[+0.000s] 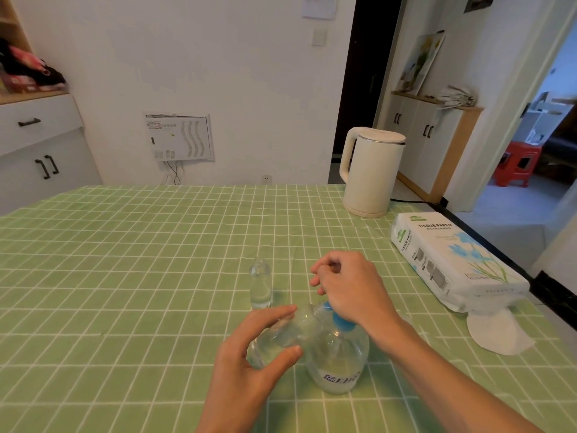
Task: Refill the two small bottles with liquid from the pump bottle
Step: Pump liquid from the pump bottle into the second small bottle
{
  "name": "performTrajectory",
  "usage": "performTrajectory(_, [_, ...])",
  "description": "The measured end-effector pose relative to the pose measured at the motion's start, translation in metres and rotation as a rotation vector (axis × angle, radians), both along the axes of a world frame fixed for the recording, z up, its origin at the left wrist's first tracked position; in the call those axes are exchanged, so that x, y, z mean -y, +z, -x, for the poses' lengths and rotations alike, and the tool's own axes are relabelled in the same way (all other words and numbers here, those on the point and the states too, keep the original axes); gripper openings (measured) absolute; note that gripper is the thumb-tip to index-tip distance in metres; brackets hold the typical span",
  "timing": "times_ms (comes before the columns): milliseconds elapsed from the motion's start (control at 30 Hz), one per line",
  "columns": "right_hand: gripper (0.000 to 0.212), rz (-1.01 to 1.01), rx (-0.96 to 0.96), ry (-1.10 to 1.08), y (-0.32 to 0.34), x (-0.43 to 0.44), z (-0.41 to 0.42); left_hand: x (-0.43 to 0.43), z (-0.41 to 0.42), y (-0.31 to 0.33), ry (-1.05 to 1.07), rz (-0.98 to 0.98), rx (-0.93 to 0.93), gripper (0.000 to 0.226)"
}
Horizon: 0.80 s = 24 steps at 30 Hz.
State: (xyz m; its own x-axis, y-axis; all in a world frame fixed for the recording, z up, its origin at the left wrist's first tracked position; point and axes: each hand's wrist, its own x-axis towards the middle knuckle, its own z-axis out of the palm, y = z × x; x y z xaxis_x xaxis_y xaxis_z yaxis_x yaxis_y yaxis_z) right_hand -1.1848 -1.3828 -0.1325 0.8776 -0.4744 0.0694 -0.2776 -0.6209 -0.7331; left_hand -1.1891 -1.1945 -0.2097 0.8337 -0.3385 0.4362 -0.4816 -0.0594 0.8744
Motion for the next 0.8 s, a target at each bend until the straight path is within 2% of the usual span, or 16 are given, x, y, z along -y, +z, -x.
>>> performTrajectory(300, [0.021, 0.059, -0.012, 0.01, 0.013, 0.001, -0.002, -0.001, 0.0, 0.004, -0.006, 0.006, -0.014, 0.061])
performTrajectory(800, [0.029, -0.024, 0.006, -0.003, -0.002, 0.004, -0.002, 0.001, 0.002, 0.005, 0.002, 0.017, -0.032, 0.06])
